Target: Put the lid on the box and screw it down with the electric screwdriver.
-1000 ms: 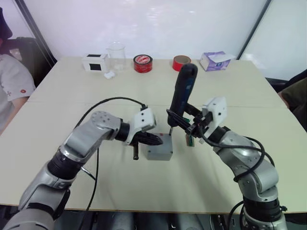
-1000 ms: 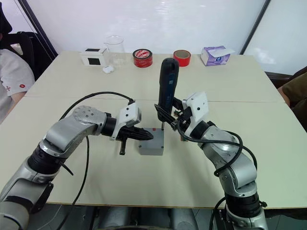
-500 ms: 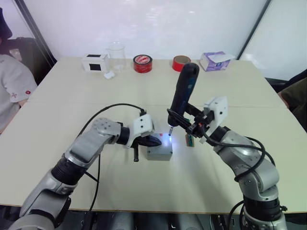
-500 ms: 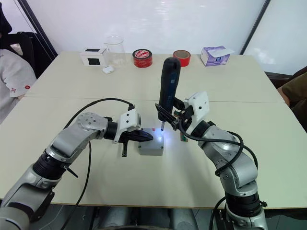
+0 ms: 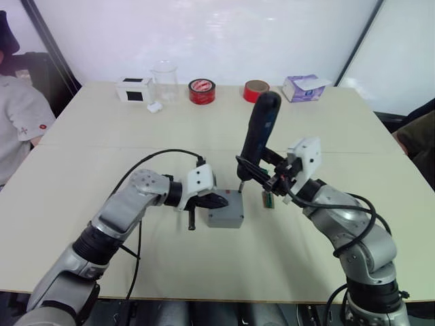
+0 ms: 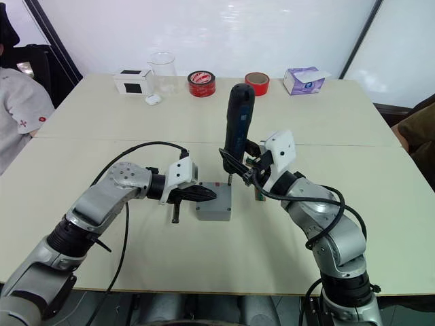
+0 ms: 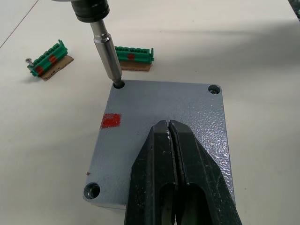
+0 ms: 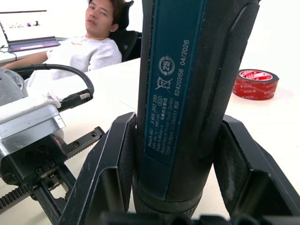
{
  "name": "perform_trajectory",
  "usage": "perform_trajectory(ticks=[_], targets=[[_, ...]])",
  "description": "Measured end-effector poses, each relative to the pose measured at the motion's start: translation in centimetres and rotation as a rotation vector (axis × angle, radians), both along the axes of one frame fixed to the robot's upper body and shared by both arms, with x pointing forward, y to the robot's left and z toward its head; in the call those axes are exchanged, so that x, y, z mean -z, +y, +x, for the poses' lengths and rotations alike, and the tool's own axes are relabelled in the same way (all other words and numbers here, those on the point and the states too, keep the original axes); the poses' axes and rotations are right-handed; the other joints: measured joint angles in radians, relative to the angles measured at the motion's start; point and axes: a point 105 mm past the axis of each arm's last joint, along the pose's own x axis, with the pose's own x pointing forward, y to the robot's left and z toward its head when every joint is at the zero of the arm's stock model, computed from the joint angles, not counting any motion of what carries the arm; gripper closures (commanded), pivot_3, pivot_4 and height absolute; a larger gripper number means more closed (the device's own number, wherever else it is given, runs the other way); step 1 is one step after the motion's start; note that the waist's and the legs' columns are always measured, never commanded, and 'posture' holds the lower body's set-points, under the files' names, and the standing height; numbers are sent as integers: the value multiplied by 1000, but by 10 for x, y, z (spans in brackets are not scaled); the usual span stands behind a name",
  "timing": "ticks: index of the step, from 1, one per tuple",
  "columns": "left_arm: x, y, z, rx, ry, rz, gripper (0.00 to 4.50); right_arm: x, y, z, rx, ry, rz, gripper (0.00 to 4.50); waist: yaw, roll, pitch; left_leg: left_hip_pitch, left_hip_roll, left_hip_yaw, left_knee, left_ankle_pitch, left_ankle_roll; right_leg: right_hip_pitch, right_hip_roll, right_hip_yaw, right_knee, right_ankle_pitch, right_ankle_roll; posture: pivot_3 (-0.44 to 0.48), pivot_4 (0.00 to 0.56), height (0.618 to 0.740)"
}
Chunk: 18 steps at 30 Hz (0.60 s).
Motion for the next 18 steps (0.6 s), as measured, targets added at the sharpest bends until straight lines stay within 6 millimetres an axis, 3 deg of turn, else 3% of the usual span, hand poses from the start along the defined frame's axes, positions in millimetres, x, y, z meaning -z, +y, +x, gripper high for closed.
perform_trajectory(ticks=[12,17,18], targets=[[1,0,1,10,-3,-12,4500,-4,-1,2,-12,7,-26,2671,2,0,0,0,1,0,0,0,0,0,0,0,-1,0,0,0,150,740],[-1,0,1,9,-2,-24,4500,-30,-5,9,-51,48,9,2671,2,2,3,-3,1,0,0,0,0,-3,-1,0,-1,0,-1,0,150,740],[-2,0,2,5,-1,-35,4500,-49,-7,11,-85,46,26,2671,0,6,7,-3,3,1,0,0,0,-3,-2,0,-1,0,-1,0,150,740]])
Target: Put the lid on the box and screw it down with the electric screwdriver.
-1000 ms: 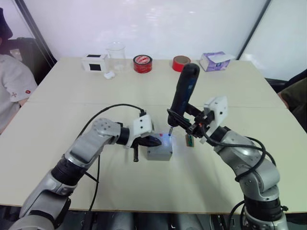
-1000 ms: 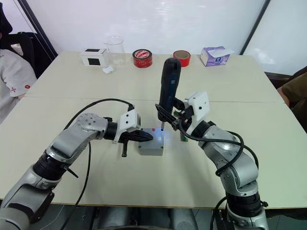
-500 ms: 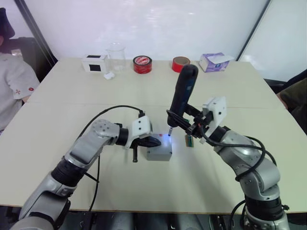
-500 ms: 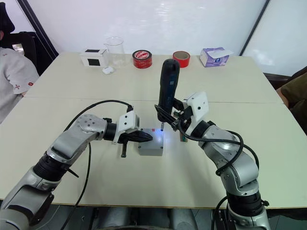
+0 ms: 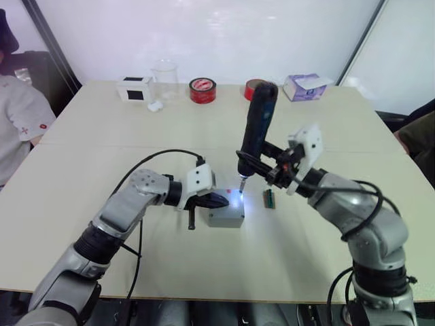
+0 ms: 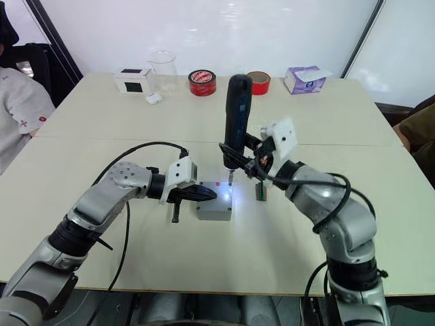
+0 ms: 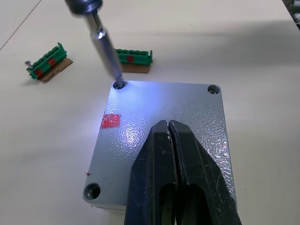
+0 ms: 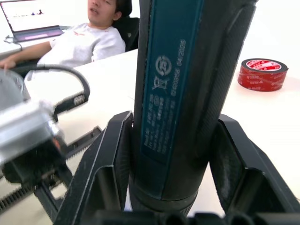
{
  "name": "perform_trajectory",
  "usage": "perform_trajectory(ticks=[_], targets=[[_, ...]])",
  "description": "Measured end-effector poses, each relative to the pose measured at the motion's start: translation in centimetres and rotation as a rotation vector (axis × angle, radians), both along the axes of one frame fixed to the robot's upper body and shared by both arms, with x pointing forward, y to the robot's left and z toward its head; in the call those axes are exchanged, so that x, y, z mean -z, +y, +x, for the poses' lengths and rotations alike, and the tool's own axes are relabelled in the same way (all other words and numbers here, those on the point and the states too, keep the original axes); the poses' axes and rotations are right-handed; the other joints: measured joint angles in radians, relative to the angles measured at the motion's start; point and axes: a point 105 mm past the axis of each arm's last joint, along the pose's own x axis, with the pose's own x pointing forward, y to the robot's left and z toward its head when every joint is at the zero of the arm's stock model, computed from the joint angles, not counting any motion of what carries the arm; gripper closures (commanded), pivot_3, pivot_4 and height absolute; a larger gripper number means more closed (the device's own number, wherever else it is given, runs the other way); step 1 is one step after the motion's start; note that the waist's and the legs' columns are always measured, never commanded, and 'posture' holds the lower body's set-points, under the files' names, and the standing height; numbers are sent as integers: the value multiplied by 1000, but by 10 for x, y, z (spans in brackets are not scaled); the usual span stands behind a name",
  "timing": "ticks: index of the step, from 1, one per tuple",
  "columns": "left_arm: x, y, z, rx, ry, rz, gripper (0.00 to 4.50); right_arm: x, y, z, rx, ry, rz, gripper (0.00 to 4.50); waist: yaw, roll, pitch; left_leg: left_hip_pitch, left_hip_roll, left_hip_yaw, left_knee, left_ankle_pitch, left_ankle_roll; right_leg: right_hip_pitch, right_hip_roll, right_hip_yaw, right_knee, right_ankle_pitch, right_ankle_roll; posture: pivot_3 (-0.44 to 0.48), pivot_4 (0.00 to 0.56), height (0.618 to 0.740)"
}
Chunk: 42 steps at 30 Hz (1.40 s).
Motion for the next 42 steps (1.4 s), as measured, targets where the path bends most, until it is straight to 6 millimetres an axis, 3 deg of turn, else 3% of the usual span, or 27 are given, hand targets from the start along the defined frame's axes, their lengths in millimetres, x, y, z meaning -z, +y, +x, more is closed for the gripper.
perform_trajectory(ticks=[1,4,7,10,12,15,19,22,25,42], targets=[[-1,-1,0,0,1,-6,4500,-15,-3,1,-6,-22,7,2671,1,2,3,-1,0,1,0,0,0,-1,-1,0,0,0,0,0,150,740],[-1,-2,-1,-15,35,-64,4500,-95,-25,-6,-9,-171,133,2671,6,4,4,-1,0,-1,-1,-1,1,-1,0,-2,-1,0,0,0,150,740],[-4,-4,3,-70,73,-149,4500,-107,-38,-8,17,-134,159,2671,5,4,4,-2,1,-1,-2,-2,4,0,0,-2,-3,0,0,0,150,740],[-20,-7,16,-193,57,-290,4500,-76,-60,14,122,122,104,2671,2,3,5,-12,1,0,1,-2,4,-6,-1,-2,-7,1,0,0,150,740],[-40,1,18,-236,15,-352,4500,-47,-87,22,201,361,27,2671,3,4,6,-18,0,1,1,-2,4,-11,-2,-1,-8,3,2,0,150,740],[-54,9,2,-171,53,-358,4500,-17,-123,18,314,598,-84,2671,5,7,7,-18,-3,1,-1,-3,6,-11,-2,-1,-12,4,4,0,150,740],[-48,10,-30,-14,143,-238,4500,33,-164,2,448,874,-210,2671,3,8,8,-19,-5,2,-2,-7,13,-11,-1,-1,-16,3,7,0,150,740],[-36,10,-45,66,134,-111,4500,59,-172,-10,440,1015,-256,2671,-1,9,9,-19,-5,4,-1,-8,14,-12,-1,1,-16,3,7,0,150,740],[-30,10,-50,98,116,-58,4500,70,-171,-13,414,1080,-269,2671,0,10,10,-19,-5,3,0,-7,12,-13,0,1,-15,2,5,0,150,740],[-32,8,-53,97,93,-32,4500,113,-196,-17,526,1253,-342,2671,3,10,11,-19,-5,3,1,-6,10,-12,1,2,-14,4,8,0,150,740]])
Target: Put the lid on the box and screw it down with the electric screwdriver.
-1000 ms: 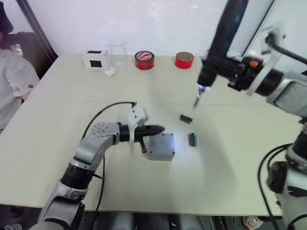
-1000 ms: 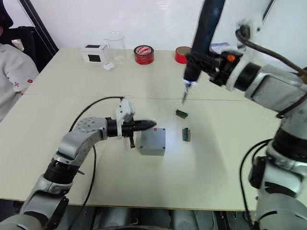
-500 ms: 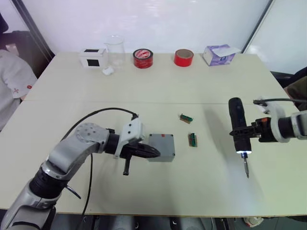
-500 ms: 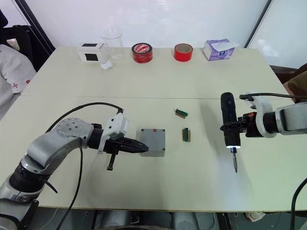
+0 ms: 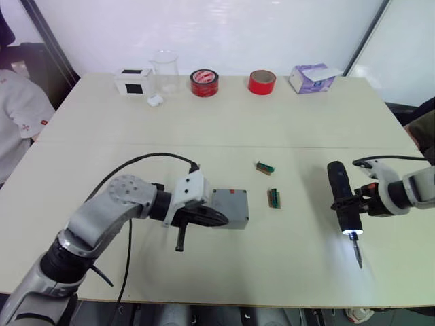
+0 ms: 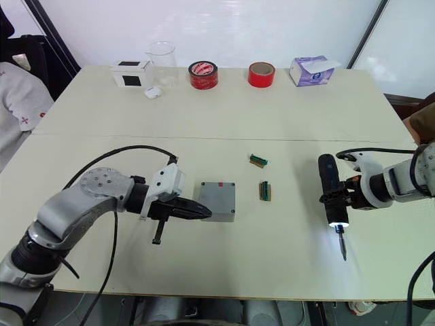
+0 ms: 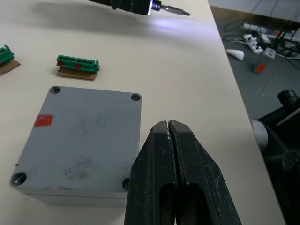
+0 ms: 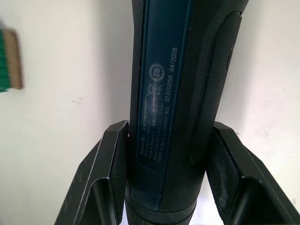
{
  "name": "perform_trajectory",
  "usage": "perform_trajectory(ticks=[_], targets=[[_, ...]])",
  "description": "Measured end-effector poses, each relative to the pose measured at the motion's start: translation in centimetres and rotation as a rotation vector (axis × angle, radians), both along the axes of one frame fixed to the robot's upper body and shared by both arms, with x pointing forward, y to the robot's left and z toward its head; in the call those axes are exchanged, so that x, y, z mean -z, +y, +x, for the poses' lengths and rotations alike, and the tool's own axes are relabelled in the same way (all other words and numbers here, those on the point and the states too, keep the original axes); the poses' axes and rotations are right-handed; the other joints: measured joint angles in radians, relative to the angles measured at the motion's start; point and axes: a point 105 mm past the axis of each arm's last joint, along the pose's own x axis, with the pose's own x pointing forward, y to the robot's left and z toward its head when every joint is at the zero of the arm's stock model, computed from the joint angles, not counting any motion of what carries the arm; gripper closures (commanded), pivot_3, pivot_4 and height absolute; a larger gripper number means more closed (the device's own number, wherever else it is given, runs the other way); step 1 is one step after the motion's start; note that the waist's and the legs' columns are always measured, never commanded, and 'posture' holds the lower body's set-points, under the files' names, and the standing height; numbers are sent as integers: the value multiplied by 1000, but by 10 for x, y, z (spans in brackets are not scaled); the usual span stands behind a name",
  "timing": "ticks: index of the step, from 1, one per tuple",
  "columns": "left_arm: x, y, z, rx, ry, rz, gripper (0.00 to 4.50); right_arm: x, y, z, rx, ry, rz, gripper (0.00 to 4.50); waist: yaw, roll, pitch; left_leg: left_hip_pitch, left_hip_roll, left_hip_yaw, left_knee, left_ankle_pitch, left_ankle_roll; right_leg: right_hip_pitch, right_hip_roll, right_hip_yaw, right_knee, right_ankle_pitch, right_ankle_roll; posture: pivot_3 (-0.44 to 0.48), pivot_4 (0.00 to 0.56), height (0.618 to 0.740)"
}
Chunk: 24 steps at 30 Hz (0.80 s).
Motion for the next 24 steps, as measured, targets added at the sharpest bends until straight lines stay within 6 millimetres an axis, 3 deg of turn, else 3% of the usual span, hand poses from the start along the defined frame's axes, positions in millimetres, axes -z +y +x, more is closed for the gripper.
perform_trajectory(ticks=[1,3,4,5,8,17,21,24], targets=[[0,0,0,-2,-1,0,4500,2,-1,0,2,6,-6,2671,0,0,0,0,0,0,0,0,0,0,0,0,0,0,0,0,150,740],[0,1,2,-9,1,-2,4500,6,-4,-1,5,17,-19,1699,1,0,0,0,0,0,0,0,0,0,0,0,0,0,0,0,150,740],[-1,2,3,-14,-2,-4,4500,7,-5,-1,8,20,-26,1534,1,0,0,0,0,0,0,0,0,0,0,0,0,0,0,0,150,740],[-3,4,5,-22,-8,-6,4500,7,-7,-1,10,20,-30,1012,1,0,0,0,0,0,0,0,0,0,0,0,0,0,0,0,150,740],[-5,10,10,-50,-6,-6,4500,5,-8,1,-1,-1,-41,27,0,0,0,0,0,0,0,0,0,1,0,0,0,0,0,0,150,740],[-24,49,47,-254,3,-84,4500,1,-9,7,-59,-66,-90,27,0,0,0,2,0,0,1,0,0,2,0,0,1,1,2,0,150,740],[-20,57,49,-269,21,-82,4500,-19,-8,18,-85,-161,-119,27,-1,0,0,2,0,0,1,0,-1,2,0,0,1,1,2,0,150,740],[-17,64,51,-291,19,-66,4500,-50,-9,30,-128,-300,-186,27,-1,1,0,2,0,1,1,0,-1,2,0,0,1,1,2,0,150,740]])
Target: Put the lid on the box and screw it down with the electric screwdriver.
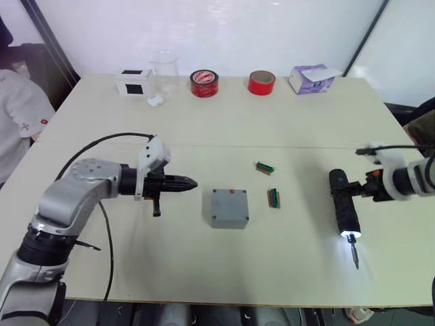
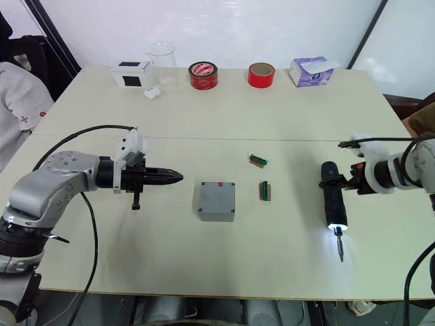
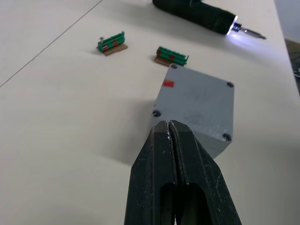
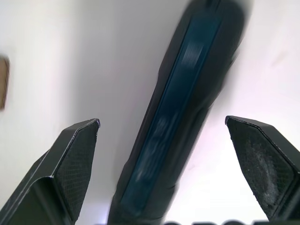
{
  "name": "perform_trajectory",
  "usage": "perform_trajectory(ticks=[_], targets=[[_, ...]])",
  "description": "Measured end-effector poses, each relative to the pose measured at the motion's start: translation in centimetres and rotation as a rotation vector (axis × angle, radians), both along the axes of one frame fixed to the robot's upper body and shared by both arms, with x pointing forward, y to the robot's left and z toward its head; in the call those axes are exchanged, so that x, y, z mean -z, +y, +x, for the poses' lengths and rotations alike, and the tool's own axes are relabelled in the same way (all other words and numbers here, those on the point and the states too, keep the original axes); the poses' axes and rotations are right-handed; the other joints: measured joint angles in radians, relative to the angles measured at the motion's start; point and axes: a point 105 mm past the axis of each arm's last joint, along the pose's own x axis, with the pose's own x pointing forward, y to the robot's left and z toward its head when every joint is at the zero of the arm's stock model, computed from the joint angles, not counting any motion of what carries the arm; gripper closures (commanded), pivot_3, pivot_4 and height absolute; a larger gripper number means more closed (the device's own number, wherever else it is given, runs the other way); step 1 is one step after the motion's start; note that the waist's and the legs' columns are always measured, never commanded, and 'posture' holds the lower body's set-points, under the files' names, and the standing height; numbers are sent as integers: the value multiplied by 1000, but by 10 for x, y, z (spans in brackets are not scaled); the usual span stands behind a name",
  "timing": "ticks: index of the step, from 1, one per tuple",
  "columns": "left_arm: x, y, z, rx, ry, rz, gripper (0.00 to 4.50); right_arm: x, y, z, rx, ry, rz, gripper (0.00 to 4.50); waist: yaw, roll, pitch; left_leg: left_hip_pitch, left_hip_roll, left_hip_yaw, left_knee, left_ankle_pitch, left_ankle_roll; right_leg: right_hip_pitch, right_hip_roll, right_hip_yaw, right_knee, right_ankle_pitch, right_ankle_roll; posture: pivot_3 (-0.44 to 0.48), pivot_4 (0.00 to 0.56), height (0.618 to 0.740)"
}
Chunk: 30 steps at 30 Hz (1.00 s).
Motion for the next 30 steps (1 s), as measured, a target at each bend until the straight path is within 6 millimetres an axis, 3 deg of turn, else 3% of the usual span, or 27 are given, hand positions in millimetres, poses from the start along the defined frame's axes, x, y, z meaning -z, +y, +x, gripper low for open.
perform_trajectory(ticks=[3,4,5,7,9,13,18,24,30], targets=[[9,7,2,-25,-2,32,4500,-47,18,8,-146,-179,-40,27,-2,0,0,0,1,0,0,0,0,-1,1,0,1,0,0,0,150,740],[13,6,2,-28,-5,46,4500,-58,32,3,-226,-226,-28,27,-1,0,0,0,1,-1,-1,0,0,-1,1,-1,1,0,0,0,150,740],[21,5,2,-38,3,58,4500,-64,66,-8,-402,-268,14,27,1,0,0,1,2,-2,-2,0,0,1,2,-1,1,0,0,0,150,740],[34,-6,1,-21,18,73,4500,-44,122,-37,-695,-241,88,27,3,-4,-1,1,3,-4,-1,0,0,2,3,-4,0,0,0,0,150,740],[45,-14,-1,-1,29,88,4500,-8,149,-64,-850,-154,120,27,14,-4,-1,0,2,-4,-1,0,0,2,0,-4,1,0,0,0,150,740],[51,-20,-1,6,30,93,4500,25,170,-81,-918,-134,142,27,23,-4,-1,0,0,-2,6,0,0,5,-2,-2,1,1,0,0,150,740],[61,-25,0,17,44,113,4500,40,181,-79,-928,-159,117,27,22,-5,-1,1,0,-3,12,0,0,8,-1,-2,1,-1,-3,0,150,740],[58,-38,9,54,-4,128,4500,64,197,-77,-947,-134,103,27,23,-5,-1,1,0,-4,12,0,0,8,0,-2,3,0,-2,0,150,740],[58,-50,23,57,-5,90,4500,68,204,-76,-936,-130,127,27,23,-5,-1,1,0,-4,13,0,0,8,0,-3,4,1,0,0,150,740]])
